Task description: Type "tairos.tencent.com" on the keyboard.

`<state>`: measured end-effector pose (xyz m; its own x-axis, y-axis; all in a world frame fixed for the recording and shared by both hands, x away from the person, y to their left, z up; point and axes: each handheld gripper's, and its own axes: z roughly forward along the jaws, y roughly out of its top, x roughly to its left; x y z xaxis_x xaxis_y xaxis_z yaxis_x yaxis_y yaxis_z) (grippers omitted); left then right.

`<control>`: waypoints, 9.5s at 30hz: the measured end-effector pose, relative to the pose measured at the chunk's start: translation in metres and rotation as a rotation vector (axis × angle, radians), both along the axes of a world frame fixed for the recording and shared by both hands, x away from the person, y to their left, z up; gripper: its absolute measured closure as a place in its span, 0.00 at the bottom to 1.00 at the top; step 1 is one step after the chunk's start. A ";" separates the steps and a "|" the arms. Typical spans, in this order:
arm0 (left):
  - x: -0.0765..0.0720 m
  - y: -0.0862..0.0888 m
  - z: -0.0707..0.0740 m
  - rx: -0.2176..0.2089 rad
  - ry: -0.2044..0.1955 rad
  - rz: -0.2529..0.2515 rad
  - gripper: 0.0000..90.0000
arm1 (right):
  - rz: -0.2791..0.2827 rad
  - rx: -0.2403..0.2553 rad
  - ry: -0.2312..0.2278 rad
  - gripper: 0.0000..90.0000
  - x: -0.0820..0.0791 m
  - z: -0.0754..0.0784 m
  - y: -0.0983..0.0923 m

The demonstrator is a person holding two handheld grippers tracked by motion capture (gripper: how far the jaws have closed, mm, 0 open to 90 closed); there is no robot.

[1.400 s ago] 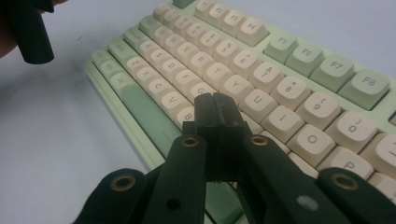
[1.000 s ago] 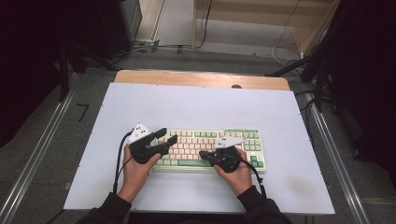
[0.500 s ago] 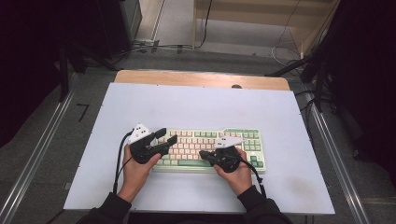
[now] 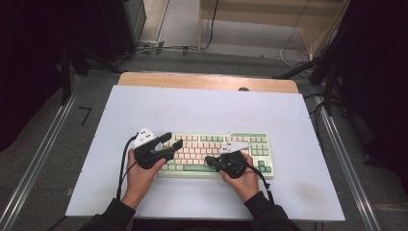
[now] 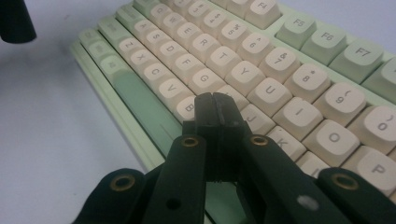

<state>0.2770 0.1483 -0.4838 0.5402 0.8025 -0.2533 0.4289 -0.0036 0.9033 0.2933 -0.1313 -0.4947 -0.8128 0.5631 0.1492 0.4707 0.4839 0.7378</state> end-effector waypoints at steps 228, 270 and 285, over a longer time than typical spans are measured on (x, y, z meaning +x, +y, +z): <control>0.002 -0.013 0.008 -0.015 0.026 -0.062 0.47 | -0.248 0.209 -0.053 0.41 0.014 0.019 -0.078; 0.003 -0.014 0.007 -0.006 0.041 -0.068 0.50 | -0.154 -0.005 -0.042 0.97 0.022 0.011 -0.028; 0.003 -0.014 0.006 -0.008 0.043 -0.069 0.50 | -0.161 -0.030 -0.042 0.97 0.024 0.007 -0.027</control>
<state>0.2803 0.1342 -0.4773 0.5826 0.7616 -0.2837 0.4663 -0.0274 0.8842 0.3174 -0.1579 -0.4873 -0.7169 0.6902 0.0982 0.5126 0.4265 0.7452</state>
